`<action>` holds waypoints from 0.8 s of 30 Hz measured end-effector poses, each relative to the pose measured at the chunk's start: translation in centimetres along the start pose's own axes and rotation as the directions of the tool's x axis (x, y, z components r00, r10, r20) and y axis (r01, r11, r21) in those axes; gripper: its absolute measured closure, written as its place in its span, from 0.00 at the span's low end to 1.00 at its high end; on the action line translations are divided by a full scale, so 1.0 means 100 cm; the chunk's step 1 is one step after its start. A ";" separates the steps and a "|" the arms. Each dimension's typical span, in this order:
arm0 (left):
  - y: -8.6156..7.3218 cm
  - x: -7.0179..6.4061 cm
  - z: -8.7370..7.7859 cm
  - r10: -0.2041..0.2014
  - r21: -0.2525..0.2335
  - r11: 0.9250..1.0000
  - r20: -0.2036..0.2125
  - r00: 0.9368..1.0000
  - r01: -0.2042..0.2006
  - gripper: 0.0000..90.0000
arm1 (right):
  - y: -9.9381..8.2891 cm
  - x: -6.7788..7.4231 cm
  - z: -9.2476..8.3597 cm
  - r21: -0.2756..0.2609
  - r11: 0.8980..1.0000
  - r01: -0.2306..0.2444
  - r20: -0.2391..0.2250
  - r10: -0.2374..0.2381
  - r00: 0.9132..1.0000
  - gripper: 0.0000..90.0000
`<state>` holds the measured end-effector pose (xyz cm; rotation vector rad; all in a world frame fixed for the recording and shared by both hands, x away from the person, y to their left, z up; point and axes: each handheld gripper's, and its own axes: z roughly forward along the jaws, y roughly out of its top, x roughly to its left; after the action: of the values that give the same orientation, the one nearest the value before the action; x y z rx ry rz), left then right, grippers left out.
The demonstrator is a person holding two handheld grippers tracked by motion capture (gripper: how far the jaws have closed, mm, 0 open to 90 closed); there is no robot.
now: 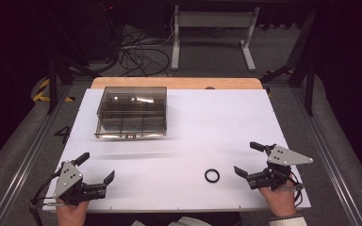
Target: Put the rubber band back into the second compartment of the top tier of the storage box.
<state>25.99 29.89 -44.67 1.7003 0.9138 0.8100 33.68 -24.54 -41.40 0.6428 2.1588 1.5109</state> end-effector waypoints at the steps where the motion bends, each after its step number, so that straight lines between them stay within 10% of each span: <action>1: 0.000 0.000 0.000 -0.003 -0.001 1.000 0.001 1.000 0.003 0.00 | 0.000 0.000 0.000 0.000 1.000 0.000 0.000 0.000 1.000 0.01; 24: 0.000 0.000 0.000 -0.004 -0.003 1.000 -0.002 1.000 0.004 0.00 | 0.025 0.002 0.027 0.053 0.998 -0.013 -0.056 0.016 0.998 0.02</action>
<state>25.98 29.92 -44.65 1.6950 0.9163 0.8103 35.41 -21.61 -39.91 0.6417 2.2477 1.5005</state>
